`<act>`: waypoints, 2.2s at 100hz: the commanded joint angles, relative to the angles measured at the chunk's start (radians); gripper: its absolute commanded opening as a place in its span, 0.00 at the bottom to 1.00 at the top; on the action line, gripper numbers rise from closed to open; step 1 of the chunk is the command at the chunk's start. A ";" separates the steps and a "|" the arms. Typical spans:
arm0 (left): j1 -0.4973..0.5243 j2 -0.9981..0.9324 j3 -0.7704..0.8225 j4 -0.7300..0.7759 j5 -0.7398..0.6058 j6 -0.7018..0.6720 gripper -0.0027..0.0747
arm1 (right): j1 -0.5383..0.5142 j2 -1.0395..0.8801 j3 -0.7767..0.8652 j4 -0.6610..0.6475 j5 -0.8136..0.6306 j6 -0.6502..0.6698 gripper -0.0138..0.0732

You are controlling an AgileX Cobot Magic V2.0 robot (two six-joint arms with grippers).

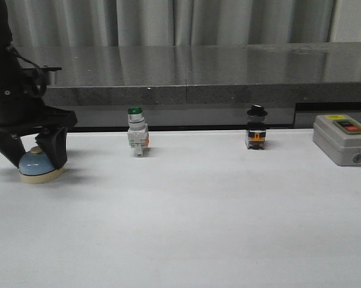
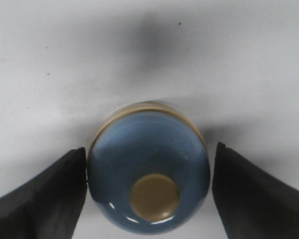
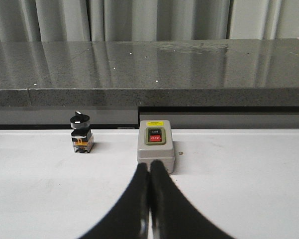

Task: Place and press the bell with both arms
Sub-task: 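Lower the left gripper over the blue bell and close on it, then lift the bell with the left gripper and carry it to table center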

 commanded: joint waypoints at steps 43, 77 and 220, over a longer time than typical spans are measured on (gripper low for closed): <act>-0.007 -0.061 -0.160 0.001 0.106 -0.005 0.49 | -0.005 -0.011 -0.014 -0.012 -0.076 -0.003 0.08; -0.105 -0.081 -0.431 0.001 0.235 -0.005 0.49 | -0.005 -0.011 -0.014 -0.012 -0.076 -0.003 0.08; -0.497 0.190 -0.524 -0.050 0.329 -0.014 0.50 | -0.005 -0.011 -0.014 -0.012 -0.076 -0.003 0.08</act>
